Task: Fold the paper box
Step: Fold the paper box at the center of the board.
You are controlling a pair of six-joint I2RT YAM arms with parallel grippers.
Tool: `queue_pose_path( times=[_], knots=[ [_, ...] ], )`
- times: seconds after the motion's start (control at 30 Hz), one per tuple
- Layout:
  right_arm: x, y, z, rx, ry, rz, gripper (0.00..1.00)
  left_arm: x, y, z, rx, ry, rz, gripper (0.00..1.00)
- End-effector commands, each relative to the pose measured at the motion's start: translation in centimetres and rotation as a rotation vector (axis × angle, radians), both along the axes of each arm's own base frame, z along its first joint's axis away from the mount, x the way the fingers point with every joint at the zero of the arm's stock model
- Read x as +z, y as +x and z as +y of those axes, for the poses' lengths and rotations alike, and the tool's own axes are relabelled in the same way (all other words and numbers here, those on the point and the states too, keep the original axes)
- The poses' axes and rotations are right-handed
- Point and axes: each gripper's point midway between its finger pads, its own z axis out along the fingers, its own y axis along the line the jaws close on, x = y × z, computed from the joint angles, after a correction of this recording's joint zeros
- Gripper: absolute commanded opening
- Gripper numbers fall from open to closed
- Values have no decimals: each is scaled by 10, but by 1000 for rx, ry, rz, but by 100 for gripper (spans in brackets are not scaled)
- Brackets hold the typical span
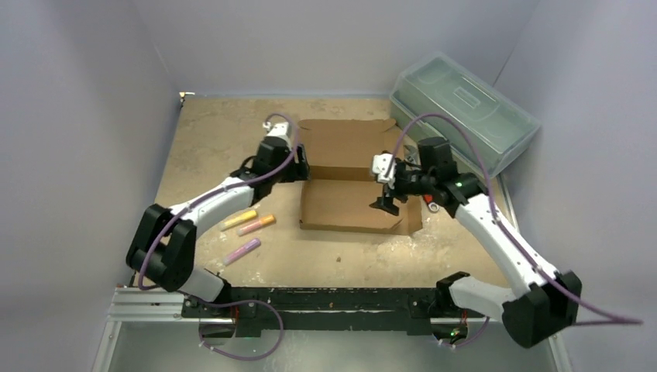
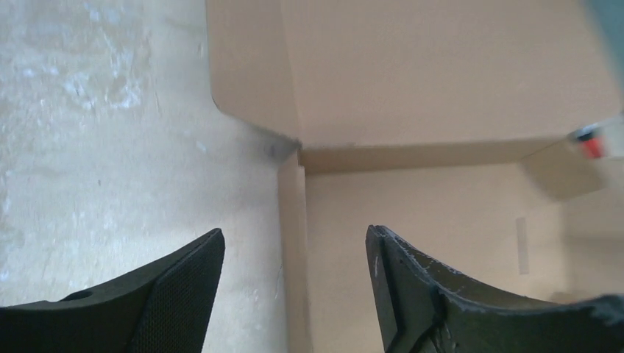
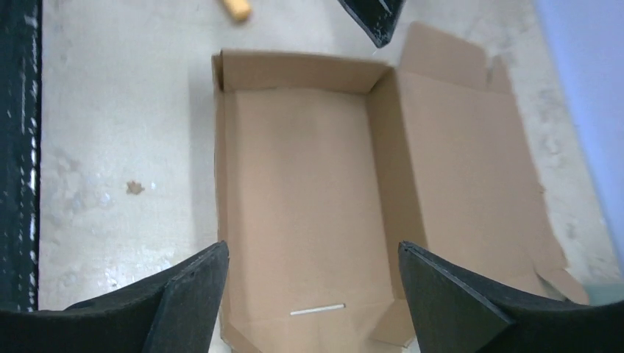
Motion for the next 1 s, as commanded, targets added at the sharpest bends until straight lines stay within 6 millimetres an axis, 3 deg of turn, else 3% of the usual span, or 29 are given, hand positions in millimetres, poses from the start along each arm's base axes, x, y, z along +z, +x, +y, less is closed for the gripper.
queue_pose_path(
  times=[0.0,0.07,0.13,0.37,0.67,0.83,0.97],
  knots=[
    [48,-11,-18,-71,144,0,91,60,17,-7,-122,-382,-118,71],
    [66,-5,-29,-142,227,7,98,61,21,-5,-152,-483,-75,73],
    [73,2,-38,-228,323,79,99,52,29,2,-158,-543,-16,74],
    [52,-4,-60,-231,486,250,99,25,71,27,-147,-794,31,78],
    [36,-2,-64,-233,469,263,99,-25,134,12,-199,-922,122,78],
    [30,-1,-66,-239,456,267,99,-33,149,2,-222,-992,154,67],
    [28,0,-67,-243,447,264,99,-33,152,-5,-241,-1029,169,37]
  ],
)
